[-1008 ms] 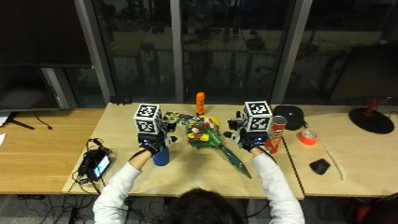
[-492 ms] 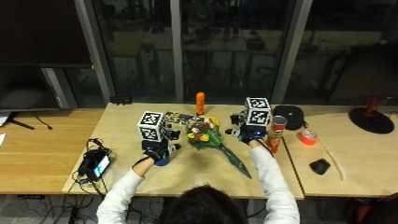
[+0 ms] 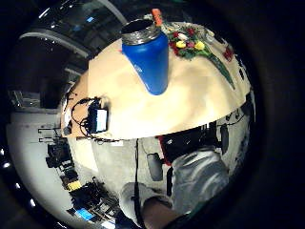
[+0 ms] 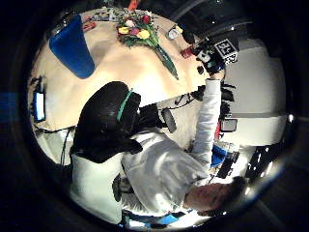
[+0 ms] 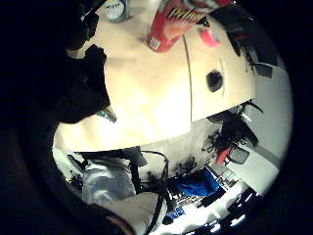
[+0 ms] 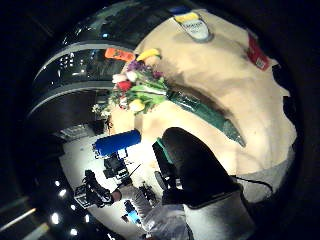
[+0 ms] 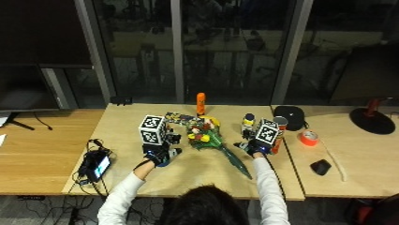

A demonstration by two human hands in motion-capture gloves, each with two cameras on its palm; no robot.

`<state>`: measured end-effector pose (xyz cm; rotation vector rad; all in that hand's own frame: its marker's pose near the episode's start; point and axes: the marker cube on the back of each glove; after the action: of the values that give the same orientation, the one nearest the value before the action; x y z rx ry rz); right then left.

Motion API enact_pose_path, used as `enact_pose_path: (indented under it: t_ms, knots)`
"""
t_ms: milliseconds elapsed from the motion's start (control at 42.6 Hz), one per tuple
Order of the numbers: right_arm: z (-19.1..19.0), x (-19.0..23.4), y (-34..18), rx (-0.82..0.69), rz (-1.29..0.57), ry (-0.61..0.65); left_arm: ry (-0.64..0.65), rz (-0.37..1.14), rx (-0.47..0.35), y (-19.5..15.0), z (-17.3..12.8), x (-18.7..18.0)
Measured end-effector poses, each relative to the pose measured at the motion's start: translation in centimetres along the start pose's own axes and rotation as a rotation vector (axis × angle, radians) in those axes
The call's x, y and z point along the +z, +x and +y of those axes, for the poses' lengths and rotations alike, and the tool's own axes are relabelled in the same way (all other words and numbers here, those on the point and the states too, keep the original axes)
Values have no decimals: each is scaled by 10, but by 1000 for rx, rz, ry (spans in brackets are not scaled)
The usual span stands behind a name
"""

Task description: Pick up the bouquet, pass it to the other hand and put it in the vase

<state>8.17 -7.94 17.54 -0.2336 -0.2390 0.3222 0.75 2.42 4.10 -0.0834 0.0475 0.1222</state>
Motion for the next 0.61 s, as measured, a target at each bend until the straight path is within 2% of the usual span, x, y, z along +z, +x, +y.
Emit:
enact_pose_path:
  t_ms: [70, 188, 399, 516, 610]
  knots:
    - [10, 14, -3, -30, -8, 55, -10, 3, -4, 1, 0, 1]
    - [15, 50, -5, -57, -49, -45, -24, 3, -7, 1, 1, 2]
    - [20, 93, -7, -32, 18, -156, -19, 1, -3, -1, -1, 3]
    - [24, 104, -10, -14, 64, -180, -20, 4, -2, -3, 0, 4]
    - [24, 109, -9, 5, 127, -148, -29, 9, -15, -7, -1, 5]
